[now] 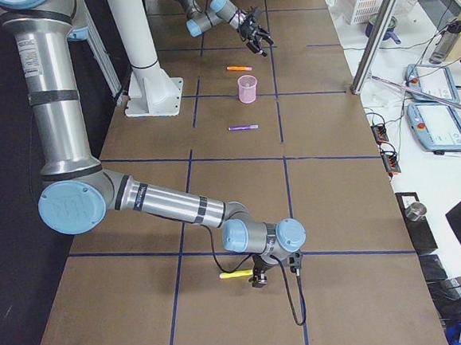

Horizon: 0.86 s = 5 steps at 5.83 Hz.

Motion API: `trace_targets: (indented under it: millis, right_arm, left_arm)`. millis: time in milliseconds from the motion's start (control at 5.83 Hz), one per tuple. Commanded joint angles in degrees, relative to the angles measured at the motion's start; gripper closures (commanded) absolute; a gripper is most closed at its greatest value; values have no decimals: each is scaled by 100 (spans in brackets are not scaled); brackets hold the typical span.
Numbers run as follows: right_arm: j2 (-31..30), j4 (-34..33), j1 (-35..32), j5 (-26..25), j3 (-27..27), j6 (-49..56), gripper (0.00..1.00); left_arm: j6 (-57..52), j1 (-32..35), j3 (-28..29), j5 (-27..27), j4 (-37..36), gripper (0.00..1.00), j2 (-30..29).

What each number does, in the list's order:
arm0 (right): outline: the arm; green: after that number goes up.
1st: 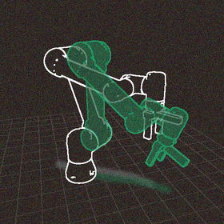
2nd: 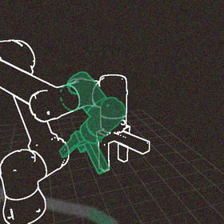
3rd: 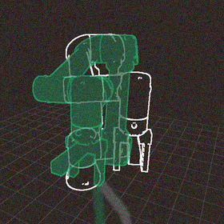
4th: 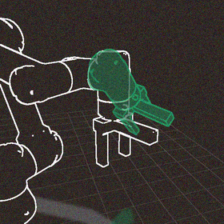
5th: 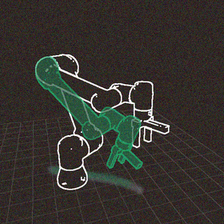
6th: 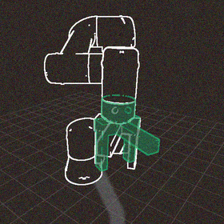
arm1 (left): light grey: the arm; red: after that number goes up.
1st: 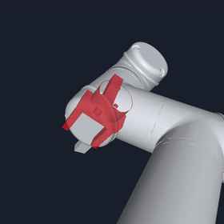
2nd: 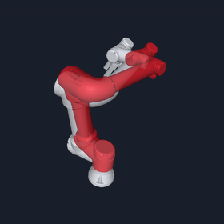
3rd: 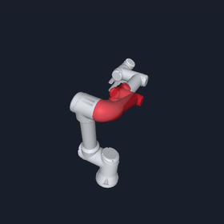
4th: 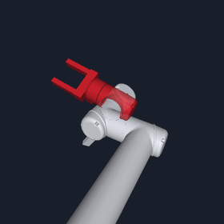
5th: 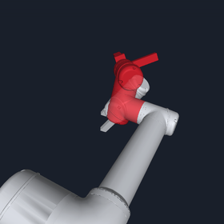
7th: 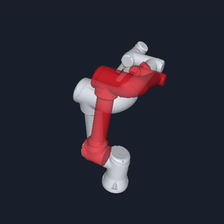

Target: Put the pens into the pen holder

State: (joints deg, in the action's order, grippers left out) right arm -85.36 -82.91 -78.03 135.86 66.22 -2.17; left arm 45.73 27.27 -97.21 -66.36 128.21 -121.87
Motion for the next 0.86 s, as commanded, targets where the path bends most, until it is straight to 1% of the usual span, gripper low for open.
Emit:
trace_targets:
  millis: [0,171,343,514,686]
  right_arm:
    - [-85,21,33,-24,4,15,31]
    - [-173,21,25,-33,-4,206,35]
    - [-217,21,25,-33,-4,304,54]
    - [-226,29,33,-25,13,314,100]
    - [-226,21,25,-16,83,322,100]
  left_arm:
    - [6,6,0,9,2,0,14]
    - [6,-3,0,9,2,0,14]
    - [6,-3,0,0,2,0,75]
    - [6,-3,0,0,11,0,84]
    - [6,-3,0,0,11,0,84]
